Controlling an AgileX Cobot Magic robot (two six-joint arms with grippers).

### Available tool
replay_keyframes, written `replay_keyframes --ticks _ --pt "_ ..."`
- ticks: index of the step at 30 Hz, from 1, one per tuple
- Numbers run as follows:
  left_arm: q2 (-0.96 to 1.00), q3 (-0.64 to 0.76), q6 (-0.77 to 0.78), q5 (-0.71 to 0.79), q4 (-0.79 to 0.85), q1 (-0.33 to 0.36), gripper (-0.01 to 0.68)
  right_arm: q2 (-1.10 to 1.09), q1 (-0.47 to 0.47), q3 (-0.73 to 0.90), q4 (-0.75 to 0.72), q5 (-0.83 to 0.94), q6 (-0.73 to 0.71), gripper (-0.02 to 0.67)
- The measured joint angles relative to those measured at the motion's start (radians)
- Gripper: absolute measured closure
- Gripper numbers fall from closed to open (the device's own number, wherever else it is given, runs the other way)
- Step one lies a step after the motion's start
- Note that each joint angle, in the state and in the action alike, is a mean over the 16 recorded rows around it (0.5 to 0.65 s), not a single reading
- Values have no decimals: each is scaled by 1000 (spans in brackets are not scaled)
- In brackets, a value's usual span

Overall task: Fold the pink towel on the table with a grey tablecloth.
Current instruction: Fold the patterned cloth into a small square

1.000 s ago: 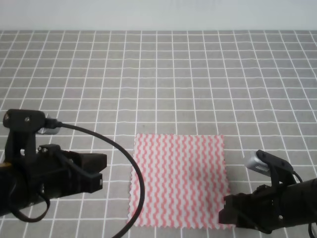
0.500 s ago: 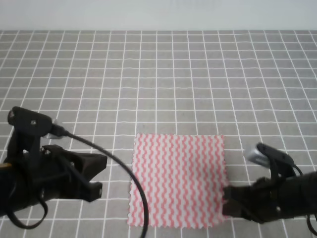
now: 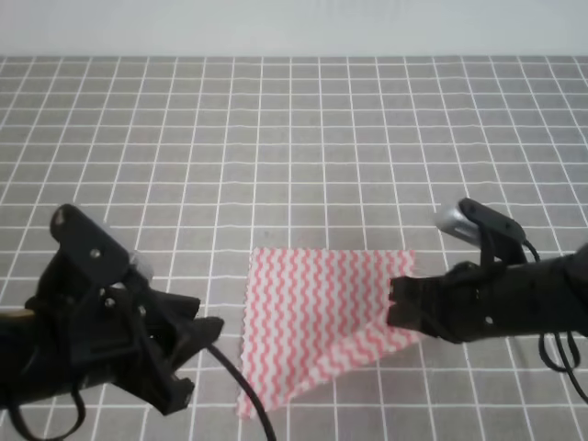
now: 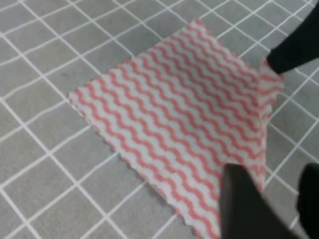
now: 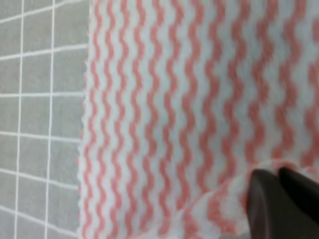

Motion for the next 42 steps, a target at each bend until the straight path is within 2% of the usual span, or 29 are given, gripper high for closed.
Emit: replay_keyframes --ticks 6,11,16,21,42 --pt "56 0 179 57 -54 0 343 33 0 -51 8 -9 -10 664" --pt "108 -1 360 117 -97 0 333 52 0 -78 12 -18 -15 664" --pt "161 -1 474 154 -128 0 334 59 0 -92 13 -23 -15 664" --pt "212 -2 535 176 -134 0 332 59 0 -96 13 -24 -16 664" --pt "412 -22 663 109 -161 0 333 57 0 -96 13 -26 -18 664"
